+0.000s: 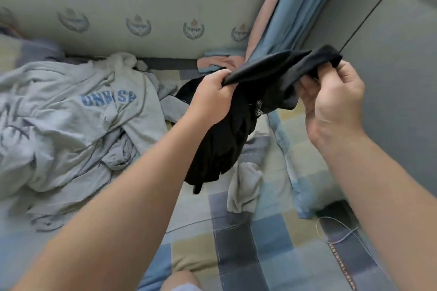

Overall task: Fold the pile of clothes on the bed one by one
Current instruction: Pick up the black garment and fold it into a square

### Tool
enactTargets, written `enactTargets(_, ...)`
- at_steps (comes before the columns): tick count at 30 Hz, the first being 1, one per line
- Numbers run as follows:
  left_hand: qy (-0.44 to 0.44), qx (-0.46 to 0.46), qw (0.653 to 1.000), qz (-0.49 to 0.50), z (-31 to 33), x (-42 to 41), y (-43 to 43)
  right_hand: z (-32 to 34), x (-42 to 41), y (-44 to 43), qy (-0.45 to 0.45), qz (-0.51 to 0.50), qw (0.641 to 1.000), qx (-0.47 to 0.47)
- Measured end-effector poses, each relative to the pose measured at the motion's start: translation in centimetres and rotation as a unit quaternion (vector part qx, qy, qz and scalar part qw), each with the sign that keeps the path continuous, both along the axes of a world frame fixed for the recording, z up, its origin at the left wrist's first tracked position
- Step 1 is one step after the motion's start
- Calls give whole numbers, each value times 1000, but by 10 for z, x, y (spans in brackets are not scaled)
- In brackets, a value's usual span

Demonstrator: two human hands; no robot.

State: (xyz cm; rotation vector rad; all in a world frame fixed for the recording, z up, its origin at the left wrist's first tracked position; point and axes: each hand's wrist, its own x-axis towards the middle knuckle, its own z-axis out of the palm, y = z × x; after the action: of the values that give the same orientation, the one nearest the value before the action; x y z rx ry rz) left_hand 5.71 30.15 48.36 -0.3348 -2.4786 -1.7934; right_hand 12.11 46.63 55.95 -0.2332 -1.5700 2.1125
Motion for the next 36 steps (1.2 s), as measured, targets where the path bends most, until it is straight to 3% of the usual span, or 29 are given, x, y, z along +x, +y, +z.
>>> enactTargets(4,-27,34,999,22,110,61,-14,62,54,13,-65,59,994,72)
enactTargets(7,-79,108,988,77,180,111,-31,89,101,7,-220,134,950,176)
enactTargets(9,-130,148,974,115,218,141,-42,100,138,-7,-281,208,918,189)
enactTargets(14,-278,251,923,91,272,200,-71,102,229,-80,-277,414,842,208)
enactTargets(19,-292,303,904,77,281,248,-134,89,261,-153,-227,327,888,228)
enactTargets(21,-274,286,915,77,276,267,-178,87,269,-168,-235,300,901,209)
enactTargets(24,-237,47,970,34,261,307,-242,98,285,-197,-237,222,927,190)
enactTargets(26,-232,-53,970,-36,255,337,-266,111,294,-221,-239,175,943,153)
enactTargets(29,-258,-24,956,-140,241,372,-267,134,311,-257,-250,191,949,30)
enactTargets(32,-176,15,979,-102,217,388,-267,159,335,-271,-203,306,929,-41)
enactTargets(34,-162,74,984,-26,216,396,-278,167,348,-266,-158,346,925,22)
enactTargets(36,-191,166,967,5,222,405,-291,168,357,-253,-110,300,938,136)
